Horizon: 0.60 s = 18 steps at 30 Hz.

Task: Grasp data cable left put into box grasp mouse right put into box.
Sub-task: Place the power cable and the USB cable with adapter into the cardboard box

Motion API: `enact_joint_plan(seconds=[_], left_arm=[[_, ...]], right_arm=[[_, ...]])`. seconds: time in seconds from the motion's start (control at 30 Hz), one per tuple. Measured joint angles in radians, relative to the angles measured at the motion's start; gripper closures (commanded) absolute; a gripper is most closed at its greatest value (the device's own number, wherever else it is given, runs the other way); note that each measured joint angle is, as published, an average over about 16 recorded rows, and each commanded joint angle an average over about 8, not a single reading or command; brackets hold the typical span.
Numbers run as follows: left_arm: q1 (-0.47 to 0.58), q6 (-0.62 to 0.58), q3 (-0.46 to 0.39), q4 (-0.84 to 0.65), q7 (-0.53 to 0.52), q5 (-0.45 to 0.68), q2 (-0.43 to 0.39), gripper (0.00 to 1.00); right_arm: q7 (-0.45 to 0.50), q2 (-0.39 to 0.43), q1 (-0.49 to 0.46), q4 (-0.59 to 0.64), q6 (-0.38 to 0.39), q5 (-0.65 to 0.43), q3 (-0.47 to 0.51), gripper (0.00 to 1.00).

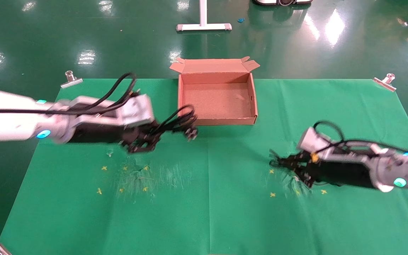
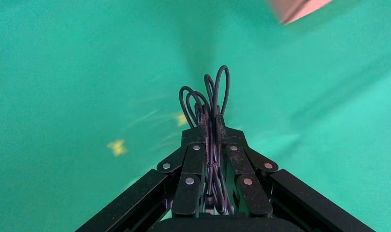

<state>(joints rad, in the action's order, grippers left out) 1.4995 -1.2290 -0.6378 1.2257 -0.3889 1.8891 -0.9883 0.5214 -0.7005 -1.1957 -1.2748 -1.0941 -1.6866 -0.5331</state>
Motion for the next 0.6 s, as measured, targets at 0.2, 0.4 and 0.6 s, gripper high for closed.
enact_joint_plan(seconds=[0.2, 0.4, 0.6], left_arm=[[0.037, 0.139, -0.02, -0.146, 0.124, 0.043, -0.149, 1.0], [0.067, 0.276, -0.061, -0.334, 0.272, 0.044, -0.29, 0.72], [0.097, 0.366, -0.12, -0.483, 0.39, -0.018, -0.365, 0.0]], right_arm=[[-0.007, 0.073, -0.005, -0.014, 0.005, 0.096, 0.069, 1.0], [-0.026, 0.178, 0.016, -0.035, 0.008, 0.217, 0.154, 1.0], [-0.052, 0.28, 0.055, -0.051, 0.017, 0.352, 0.245, 1.0]])
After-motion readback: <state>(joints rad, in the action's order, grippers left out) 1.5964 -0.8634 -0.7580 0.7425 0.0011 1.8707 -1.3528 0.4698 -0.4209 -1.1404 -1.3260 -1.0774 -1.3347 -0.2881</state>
